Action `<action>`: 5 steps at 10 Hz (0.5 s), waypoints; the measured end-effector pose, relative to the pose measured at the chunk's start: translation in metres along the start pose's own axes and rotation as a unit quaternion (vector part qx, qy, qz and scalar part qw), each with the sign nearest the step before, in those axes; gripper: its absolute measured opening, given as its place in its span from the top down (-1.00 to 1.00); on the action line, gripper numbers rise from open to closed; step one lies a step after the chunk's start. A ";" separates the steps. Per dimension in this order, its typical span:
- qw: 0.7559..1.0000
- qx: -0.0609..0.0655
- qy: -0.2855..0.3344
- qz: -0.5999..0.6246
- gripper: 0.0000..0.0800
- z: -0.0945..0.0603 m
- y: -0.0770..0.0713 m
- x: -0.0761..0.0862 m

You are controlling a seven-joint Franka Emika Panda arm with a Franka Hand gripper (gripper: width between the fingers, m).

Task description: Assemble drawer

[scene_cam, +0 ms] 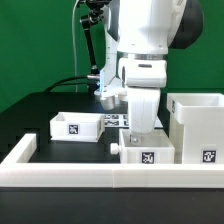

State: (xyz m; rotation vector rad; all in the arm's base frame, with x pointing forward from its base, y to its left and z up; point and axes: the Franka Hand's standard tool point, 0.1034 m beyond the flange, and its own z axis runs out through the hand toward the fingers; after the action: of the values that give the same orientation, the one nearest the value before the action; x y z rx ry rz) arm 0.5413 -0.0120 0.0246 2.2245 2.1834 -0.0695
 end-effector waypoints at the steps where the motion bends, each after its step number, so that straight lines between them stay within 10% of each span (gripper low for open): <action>1: 1.000 0.002 0.000 -0.001 0.90 0.000 -0.001 0.000; 5: 1.000 0.003 0.004 0.005 0.90 0.000 0.001 0.016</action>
Offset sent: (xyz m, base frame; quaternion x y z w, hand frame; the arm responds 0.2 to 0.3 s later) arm 0.0115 0.0222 0.0034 -0.0022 -0.0061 -0.0054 1.0000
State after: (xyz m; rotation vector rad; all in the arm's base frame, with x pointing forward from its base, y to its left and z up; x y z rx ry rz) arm 0.5429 0.0036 0.0243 2.2424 2.1790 -0.0663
